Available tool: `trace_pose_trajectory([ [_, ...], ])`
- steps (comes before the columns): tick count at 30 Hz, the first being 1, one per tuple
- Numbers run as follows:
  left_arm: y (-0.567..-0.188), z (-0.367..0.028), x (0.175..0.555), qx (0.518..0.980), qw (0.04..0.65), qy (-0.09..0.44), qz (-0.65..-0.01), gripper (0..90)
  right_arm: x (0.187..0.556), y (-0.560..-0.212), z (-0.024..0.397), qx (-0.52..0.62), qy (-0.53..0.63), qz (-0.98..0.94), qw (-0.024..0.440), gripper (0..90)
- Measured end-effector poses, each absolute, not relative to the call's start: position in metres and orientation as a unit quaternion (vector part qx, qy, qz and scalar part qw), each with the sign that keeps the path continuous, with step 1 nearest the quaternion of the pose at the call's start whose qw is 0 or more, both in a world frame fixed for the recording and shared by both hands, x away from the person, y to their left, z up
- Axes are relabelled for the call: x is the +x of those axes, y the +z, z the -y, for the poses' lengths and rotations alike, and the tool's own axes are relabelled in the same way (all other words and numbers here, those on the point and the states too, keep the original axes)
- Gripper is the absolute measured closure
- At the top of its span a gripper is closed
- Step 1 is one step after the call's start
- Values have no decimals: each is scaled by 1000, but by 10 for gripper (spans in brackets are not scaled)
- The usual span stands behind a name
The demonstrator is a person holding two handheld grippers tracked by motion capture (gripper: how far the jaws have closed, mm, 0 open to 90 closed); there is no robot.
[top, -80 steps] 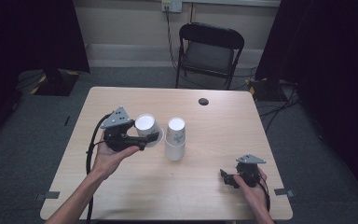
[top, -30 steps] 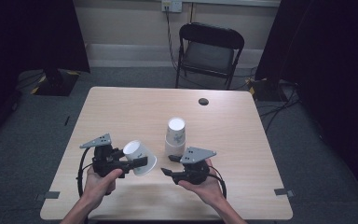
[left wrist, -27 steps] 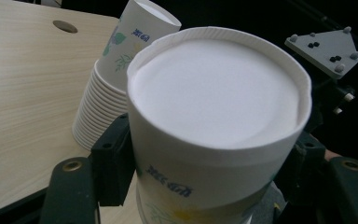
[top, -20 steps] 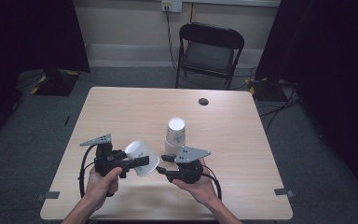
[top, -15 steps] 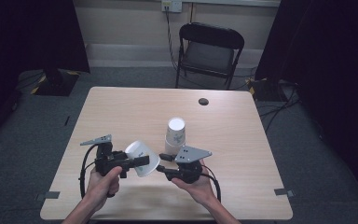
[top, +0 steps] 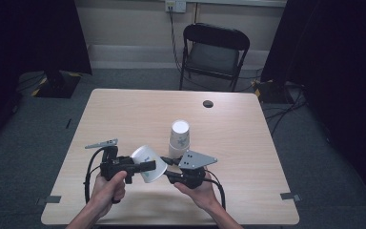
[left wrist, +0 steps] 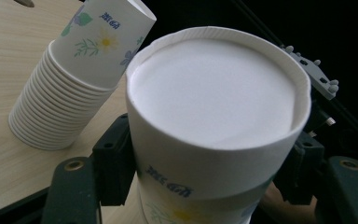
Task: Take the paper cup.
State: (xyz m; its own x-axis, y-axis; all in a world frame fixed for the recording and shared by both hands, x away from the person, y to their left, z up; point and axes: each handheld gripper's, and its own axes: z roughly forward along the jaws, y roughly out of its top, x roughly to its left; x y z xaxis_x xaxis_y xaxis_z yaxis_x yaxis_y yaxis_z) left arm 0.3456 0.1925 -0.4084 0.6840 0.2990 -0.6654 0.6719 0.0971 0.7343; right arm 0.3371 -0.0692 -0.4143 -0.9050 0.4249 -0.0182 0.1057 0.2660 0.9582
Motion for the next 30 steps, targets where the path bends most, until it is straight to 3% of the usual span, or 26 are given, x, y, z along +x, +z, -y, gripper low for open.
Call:
trace_pose_trajectory([
  [6, -409, -191, 345, 658, 638, -150, -370, 335, 338, -416, 68, 167, 578, -786, 139, 711],
  [13, -410, -190, 345, 652, 641, -158, -373, 329, 337, -415, 70, 163, 580, -783, 155, 808],
  [30, -408, -186, 345, 664, 639, -158, -354, 279, 334, -414, 73, 164, 585, -777, 164, 828],
])
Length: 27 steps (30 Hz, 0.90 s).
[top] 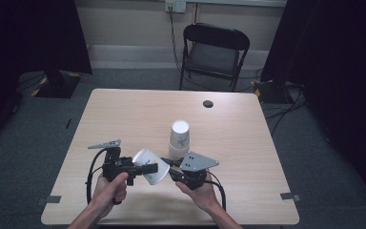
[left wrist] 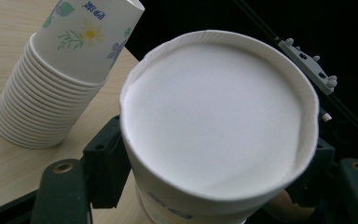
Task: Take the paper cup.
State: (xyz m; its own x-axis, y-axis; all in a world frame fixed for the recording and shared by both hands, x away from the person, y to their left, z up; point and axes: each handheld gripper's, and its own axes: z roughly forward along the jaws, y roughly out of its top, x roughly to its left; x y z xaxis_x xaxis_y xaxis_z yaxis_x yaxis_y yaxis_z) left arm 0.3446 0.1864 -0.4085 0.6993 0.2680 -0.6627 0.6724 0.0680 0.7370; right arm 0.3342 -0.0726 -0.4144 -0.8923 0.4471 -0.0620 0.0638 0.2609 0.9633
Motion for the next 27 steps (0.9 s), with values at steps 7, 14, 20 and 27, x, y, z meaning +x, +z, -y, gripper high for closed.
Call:
trace_pose_trajectory([
  [7, -407, -188, 343, 669, 644, -149, -340, 247, 337, -412, 79, 174, 595, -768, 161, 834],
  [14, -402, -187, 339, 689, 639, -109, -324, 232, 338, -409, 83, 175, 598, -765, 161, 837],
  [20, -401, -189, 337, 702, 635, -81, -312, 192, 340, -407, 87, 187, 605, -758, 155, 837],
  [27, -396, -194, 336, 712, 628, -45, -310, 202, 342, -407, 90, 195, 611, -754, 143, 838],
])
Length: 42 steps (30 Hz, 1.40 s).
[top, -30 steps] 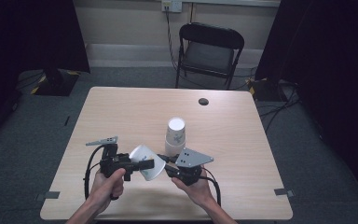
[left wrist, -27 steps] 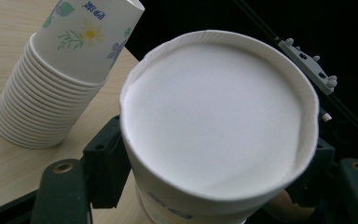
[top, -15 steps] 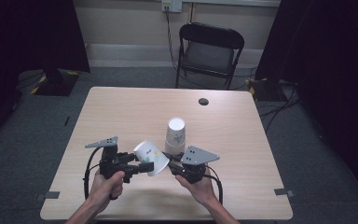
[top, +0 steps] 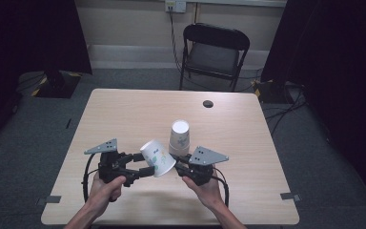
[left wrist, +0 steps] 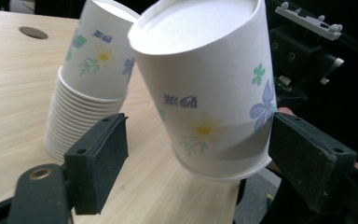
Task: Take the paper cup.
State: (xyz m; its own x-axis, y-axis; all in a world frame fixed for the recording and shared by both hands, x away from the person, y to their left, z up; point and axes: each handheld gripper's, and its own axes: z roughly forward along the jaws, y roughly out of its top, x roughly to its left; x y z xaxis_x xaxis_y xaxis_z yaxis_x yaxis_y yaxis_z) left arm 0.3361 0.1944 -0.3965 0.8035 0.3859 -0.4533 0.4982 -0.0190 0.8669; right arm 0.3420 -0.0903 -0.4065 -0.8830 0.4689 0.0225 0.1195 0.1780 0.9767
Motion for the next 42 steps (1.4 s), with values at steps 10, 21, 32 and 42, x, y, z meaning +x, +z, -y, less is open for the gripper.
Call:
trace_pose_trajectory([
  [10, -393, -197, 332, 718, 631, -15, -293, 233, 344, -405, 97, 213, 608, -753, 137, 845],
  [21, -390, -202, 330, 720, 624, 27, -301, 315, 348, -404, 103, 237, 586, -765, 122, 853],
  [32, -387, -200, 326, 748, 594, 73, -286, 294, 352, -405, 107, 258, 557, -783, 97, 856],
  [42, -383, -190, 320, 796, 538, 128, -245, 327, 356, -413, 108, 271, 518, -808, 69, 859],
])
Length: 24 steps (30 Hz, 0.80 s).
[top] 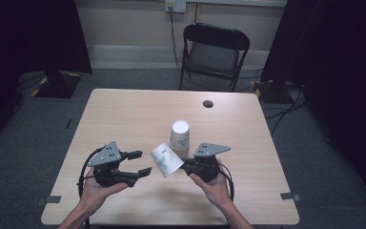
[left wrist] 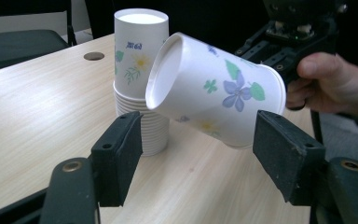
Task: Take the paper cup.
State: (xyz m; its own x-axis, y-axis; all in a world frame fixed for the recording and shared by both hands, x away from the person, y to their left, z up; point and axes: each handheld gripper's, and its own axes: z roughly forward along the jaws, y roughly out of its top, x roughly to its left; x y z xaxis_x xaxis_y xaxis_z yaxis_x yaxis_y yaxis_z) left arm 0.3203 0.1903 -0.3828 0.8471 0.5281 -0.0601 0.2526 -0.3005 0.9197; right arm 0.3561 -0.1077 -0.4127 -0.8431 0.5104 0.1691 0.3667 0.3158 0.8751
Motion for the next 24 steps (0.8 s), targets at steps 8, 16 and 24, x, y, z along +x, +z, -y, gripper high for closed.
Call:
trace_pose_trajectory([
  [8, -383, -186, 317, 806, 526, 153, -224, 339, 362, -422, 95, 273, 468, -840, 40, 859],
  [16, -389, -180, 317, 821, 514, 142, -205, 321, 362, -426, 88, 266, 450, -852, 30, 860],
  [24, -394, -172, 315, 832, 498, 158, -187, 285, 364, -430, 85, 266, 414, -871, 6, 860],
])
